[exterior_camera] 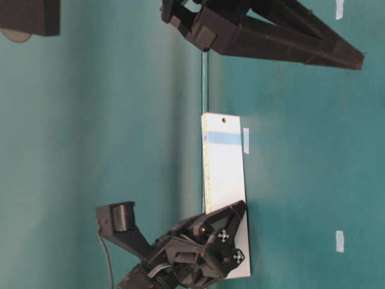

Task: Move the wooden board into place and insert the rod into its hole.
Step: 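Grasp the strip's end with the left gripper and drag it toward center, then slide the held strip further right with the left gripper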

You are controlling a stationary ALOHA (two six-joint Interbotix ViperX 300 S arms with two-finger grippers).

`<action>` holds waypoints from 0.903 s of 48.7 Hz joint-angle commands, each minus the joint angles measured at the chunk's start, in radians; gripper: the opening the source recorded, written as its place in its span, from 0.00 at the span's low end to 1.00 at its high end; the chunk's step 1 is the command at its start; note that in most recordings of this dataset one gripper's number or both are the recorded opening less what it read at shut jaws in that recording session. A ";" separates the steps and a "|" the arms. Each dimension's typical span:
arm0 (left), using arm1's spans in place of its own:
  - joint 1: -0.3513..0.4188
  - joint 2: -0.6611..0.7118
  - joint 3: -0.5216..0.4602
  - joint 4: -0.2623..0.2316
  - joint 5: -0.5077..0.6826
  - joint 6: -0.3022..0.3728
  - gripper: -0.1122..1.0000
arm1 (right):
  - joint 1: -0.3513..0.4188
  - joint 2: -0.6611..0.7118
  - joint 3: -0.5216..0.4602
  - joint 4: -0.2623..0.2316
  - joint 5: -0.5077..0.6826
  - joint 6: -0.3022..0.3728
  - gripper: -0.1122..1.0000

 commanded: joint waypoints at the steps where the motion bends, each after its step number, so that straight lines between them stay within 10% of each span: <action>1: -0.034 -0.075 -0.034 -0.003 0.020 -0.015 0.29 | 0.005 -0.026 -0.017 0.000 0.000 0.000 0.92; 44: -0.428 -0.063 -0.074 -0.003 -0.009 -0.402 0.29 | 0.003 -0.026 -0.021 0.000 0.000 0.002 0.92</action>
